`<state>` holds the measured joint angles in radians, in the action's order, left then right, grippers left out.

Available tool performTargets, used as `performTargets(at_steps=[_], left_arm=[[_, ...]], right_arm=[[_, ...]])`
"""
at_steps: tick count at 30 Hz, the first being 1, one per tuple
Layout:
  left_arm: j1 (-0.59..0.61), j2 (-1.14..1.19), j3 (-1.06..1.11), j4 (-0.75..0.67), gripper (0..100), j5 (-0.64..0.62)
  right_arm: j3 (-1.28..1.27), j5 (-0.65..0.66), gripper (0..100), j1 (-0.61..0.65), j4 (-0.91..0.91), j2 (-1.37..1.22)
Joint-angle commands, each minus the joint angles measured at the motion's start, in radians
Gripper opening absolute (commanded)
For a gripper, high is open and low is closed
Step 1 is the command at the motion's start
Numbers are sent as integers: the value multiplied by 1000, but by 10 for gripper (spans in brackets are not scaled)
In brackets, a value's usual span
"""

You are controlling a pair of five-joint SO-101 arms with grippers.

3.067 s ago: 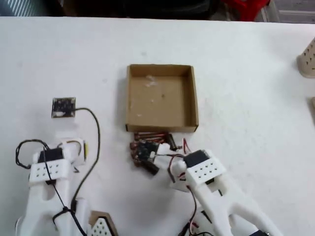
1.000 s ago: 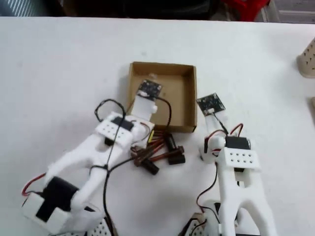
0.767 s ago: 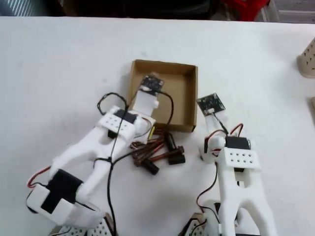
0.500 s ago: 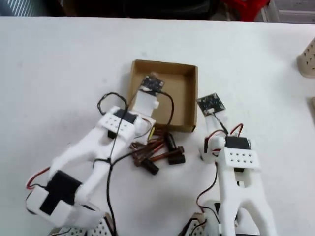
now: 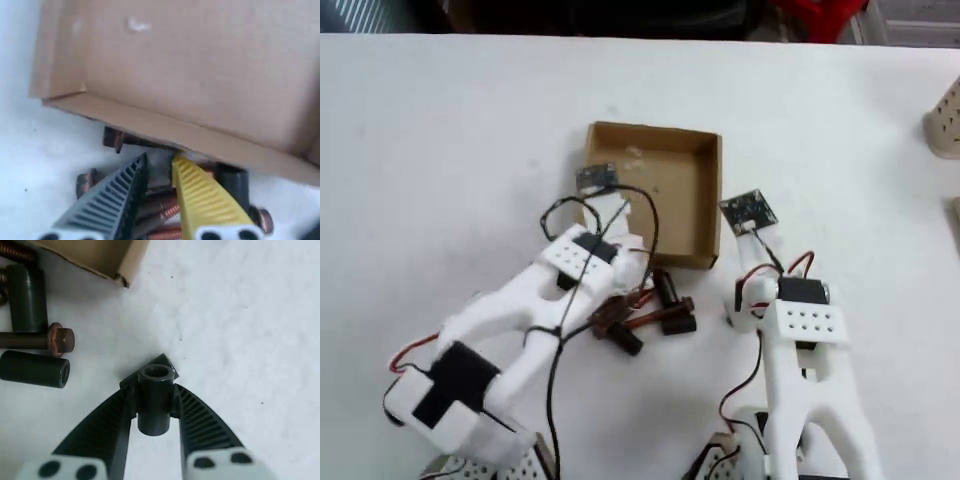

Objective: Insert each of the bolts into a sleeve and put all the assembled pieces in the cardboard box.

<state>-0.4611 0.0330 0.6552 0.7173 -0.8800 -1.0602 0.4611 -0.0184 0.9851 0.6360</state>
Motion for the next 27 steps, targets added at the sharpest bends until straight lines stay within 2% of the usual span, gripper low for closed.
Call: performTargets(at_steps=[1,6,12,15,22,27], left_arm=[[41,16,-44,-46,122,-52],[44,15,-43,-44,149,-55],[28,15,-43,-44,378,-123],[27,15,-48,-54,362,-126],[59,22,-86,-81,250,-163],[59,25,-81,-110,264,-164]], right_arm=[[38,0,17,-5,-13,7],[29,0,17,-5,-33,7],[14,0,17,19,-48,13],[14,0,17,21,-48,10],[14,0,17,21,-48,8],[14,2,17,22,-48,7]])
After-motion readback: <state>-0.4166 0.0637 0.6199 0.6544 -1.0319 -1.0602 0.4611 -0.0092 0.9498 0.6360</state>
